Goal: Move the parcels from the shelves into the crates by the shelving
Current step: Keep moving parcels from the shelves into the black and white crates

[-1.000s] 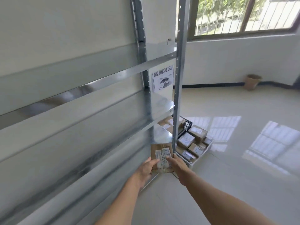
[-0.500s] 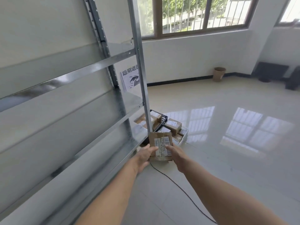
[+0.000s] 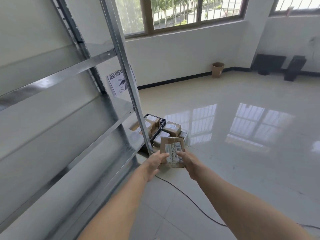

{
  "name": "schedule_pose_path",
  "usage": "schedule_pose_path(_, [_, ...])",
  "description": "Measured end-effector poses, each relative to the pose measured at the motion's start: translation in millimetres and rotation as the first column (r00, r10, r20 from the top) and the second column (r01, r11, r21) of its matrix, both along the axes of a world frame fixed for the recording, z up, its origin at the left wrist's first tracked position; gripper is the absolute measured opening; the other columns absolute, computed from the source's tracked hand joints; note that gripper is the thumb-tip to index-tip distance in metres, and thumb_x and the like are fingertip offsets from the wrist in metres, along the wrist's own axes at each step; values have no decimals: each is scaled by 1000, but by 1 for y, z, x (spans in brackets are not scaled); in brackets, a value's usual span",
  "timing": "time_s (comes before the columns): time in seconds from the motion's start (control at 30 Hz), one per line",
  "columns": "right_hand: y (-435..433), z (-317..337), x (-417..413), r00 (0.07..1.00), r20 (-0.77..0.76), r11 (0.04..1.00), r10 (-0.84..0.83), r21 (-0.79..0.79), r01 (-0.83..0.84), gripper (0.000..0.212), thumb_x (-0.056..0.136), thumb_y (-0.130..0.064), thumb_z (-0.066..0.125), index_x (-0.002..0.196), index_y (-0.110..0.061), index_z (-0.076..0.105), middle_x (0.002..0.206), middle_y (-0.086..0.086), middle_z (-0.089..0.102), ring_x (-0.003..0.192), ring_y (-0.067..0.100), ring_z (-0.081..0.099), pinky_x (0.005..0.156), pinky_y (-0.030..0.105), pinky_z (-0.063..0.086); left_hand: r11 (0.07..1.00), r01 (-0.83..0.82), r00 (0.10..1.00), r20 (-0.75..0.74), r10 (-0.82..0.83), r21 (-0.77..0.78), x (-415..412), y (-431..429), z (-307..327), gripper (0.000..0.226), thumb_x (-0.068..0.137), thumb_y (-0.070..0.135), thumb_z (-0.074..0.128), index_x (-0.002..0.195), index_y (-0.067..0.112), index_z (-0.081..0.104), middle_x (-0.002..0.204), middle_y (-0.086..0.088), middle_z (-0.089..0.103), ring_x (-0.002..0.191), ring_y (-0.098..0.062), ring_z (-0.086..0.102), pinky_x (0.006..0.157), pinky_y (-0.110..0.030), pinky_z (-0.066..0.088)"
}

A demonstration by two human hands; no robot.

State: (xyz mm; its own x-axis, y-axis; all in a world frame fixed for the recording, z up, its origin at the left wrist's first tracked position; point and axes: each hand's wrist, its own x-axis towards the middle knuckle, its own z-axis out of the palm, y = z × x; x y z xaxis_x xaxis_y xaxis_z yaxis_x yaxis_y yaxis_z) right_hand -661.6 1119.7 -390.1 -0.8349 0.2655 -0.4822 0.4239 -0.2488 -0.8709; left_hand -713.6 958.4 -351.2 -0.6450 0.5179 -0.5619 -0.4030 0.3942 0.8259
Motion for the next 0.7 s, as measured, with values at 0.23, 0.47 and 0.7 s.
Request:
schedule_pose_path(0.23, [48,-23,-34,994,65,996,-89,2,90,34,99,-20,53,132,-21,59,120,7,72,110,29,69,103,50,52,999,50,998,44,-50,18,-36,52,1,28,107,25,50,135,25,57,116,2,74,100,-10,68,75,-24,48])
schedule_pose_path(0.47, [109,-44,-97,983,113,989,-148,18,147,33,96,-15,53,127,-22,61,117,6,74,108,28,71,104,51,52,994,109,990,93,-109,3,-117,117,-29,26,104,33,54,130,32,60,121,6,73,114,-14,65,117,-46,34])
schedule_pose_path(0.7, [161,-55,-166,971,171,986,-166,30,163,32,97,-14,53,127,-21,61,117,6,74,107,27,71,104,48,52,992,123,980,151,-128,38,-185,167,-40,35,107,30,51,142,31,52,129,5,67,109,-8,61,104,-40,29])
